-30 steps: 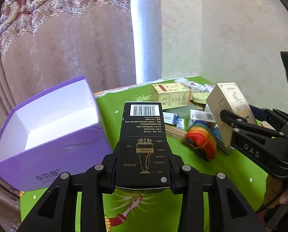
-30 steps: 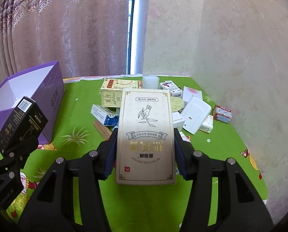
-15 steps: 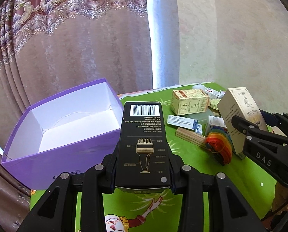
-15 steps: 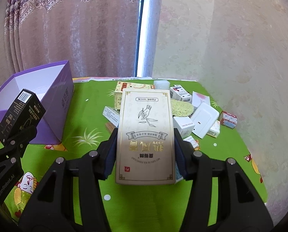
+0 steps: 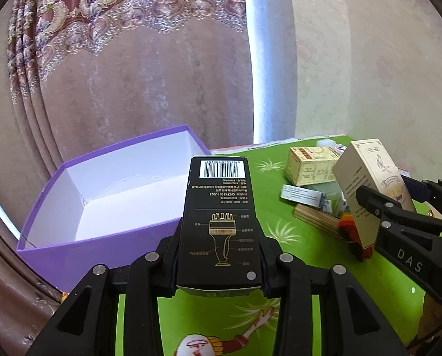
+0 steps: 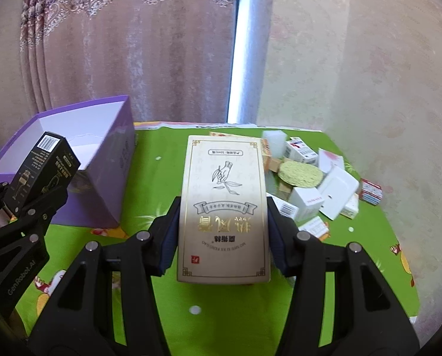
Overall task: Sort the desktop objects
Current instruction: 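Carry both boxes to the purple box and release them inside, then return both grippers to the table toward the rainbow strap and blue box, then grasp the rainbow strap with the left gripper while the right grasps the blue box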
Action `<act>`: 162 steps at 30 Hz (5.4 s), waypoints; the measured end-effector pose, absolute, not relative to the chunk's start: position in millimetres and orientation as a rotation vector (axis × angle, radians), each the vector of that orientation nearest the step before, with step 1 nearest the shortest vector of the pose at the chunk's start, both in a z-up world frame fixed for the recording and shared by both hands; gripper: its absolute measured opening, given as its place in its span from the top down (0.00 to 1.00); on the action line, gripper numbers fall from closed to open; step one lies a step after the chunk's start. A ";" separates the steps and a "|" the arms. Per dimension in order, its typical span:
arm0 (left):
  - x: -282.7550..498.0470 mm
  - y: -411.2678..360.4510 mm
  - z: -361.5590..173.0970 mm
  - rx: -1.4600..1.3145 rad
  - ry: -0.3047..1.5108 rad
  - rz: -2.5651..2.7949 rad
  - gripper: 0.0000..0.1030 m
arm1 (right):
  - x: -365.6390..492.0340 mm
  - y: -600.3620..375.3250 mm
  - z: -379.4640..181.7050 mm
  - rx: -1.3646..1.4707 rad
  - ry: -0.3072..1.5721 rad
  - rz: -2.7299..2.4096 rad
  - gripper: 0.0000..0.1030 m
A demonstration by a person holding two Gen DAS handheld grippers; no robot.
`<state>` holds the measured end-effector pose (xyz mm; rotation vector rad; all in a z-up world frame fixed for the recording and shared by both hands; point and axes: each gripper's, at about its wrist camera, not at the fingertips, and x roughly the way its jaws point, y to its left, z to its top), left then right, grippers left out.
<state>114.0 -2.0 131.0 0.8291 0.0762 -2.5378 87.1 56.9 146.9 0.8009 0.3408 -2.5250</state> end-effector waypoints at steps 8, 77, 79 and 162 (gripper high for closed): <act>120.9 -26.1 145.4 0.741 0.069 -2.460 0.62 | 90.3 20.7 163.8 0.715 0.310 -2.493 0.46; 177.6 -169.8 109.8 0.387 0.460 -2.481 0.32 | 85.5 44.1 141.8 0.555 0.237 -2.379 0.08; 172.0 -156.0 111.3 0.385 0.429 -2.524 0.32 | 82.3 62.4 134.3 0.590 0.245 -2.411 0.07; 40.7 26.7 84.6 0.676 0.424 -3.021 0.64 | 37.3 148.3 110.1 1.078 0.280 -2.424 0.65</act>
